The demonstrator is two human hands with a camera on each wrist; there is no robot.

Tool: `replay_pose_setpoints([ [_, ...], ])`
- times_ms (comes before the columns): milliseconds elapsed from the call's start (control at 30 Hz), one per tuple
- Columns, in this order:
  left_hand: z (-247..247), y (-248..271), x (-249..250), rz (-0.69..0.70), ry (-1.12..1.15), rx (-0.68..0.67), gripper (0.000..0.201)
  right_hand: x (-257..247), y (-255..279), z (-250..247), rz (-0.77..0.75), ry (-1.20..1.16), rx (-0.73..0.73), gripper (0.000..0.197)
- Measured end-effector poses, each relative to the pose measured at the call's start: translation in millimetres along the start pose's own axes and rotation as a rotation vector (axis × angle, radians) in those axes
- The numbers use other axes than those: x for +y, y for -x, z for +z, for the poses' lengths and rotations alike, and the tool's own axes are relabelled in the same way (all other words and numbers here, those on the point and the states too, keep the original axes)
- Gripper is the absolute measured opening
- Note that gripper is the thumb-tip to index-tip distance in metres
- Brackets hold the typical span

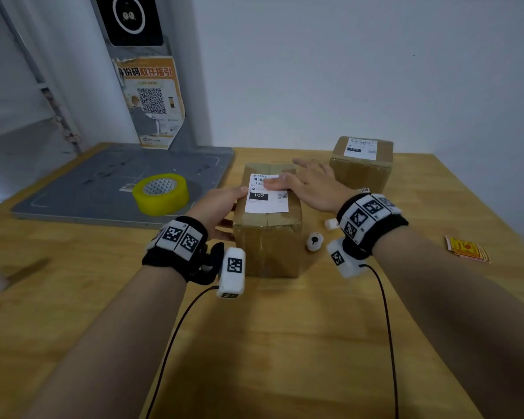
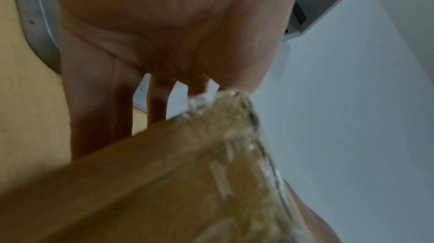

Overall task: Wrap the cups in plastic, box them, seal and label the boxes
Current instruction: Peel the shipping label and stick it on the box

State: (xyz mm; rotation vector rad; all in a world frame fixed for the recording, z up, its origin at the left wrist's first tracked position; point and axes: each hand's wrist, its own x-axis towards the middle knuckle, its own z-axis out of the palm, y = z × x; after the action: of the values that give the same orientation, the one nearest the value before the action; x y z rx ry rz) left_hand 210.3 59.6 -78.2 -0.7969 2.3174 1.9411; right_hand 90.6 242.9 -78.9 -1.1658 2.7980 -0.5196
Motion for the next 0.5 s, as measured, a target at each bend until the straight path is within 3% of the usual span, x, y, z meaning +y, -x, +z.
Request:
replay_pose_setpoints([
  [133,2.4,-2.8,-1.3,0.001,0.008,0.026,0.021,1.5,-19.3,-4.2,0.097,0.024,0.005,0.048],
  [300,3.5,-3.9,-2.6,0.005,0.027,0.040,0.021,-1.5,-20.3,-5.3,0.105,-0.027,-0.008,0.048],
  [500,6.8,-1.6,-2.4,0.012,0.036,0.050,0.022,-7.8,27.0,-4.6,-0.013,-0.238,0.039,0.043],
])
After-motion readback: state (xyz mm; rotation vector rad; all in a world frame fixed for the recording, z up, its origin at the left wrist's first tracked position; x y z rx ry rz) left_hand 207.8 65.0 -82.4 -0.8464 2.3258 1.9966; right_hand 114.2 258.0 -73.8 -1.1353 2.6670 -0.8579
